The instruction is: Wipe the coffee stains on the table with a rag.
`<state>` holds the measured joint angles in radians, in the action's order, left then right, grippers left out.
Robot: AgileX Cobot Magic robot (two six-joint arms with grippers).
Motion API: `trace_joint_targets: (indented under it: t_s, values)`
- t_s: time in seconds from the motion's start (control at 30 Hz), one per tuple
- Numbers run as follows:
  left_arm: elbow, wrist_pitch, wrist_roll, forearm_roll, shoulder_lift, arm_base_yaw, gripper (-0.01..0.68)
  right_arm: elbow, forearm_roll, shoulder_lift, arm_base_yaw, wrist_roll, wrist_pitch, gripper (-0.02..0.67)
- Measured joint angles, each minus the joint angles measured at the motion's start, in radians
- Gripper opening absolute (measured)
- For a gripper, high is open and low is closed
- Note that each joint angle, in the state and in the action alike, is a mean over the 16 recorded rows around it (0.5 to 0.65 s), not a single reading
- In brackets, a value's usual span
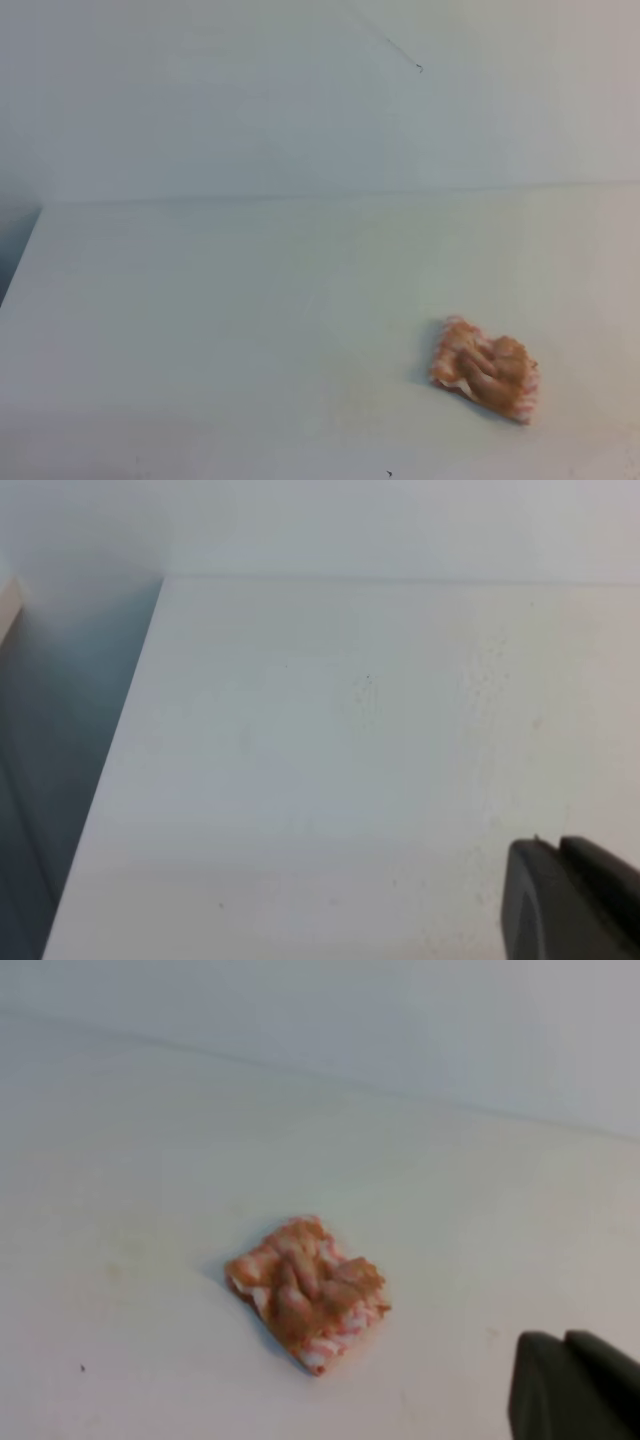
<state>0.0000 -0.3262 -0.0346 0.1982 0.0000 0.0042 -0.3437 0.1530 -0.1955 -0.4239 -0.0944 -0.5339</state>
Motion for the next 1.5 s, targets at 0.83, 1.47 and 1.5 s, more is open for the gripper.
trace_joint_targets:
  t_s: [0.83,1.47,1.5]
  values:
    - [0.000,0.000,0.000,0.000,0.000,0.000,-0.001,0.050,-0.014,0.173,0.373,0.000,0.074,0.000]
    - [0.000,0.000,0.000,0.000,0.000,0.000,-0.001,0.345,0.038,0.205,0.401,-0.025,0.267,0.000]
    - [0.000,0.000,0.000,0.000,0.000,0.000,-0.001,0.347,0.040,0.205,0.401,-0.027,0.254,0.000]
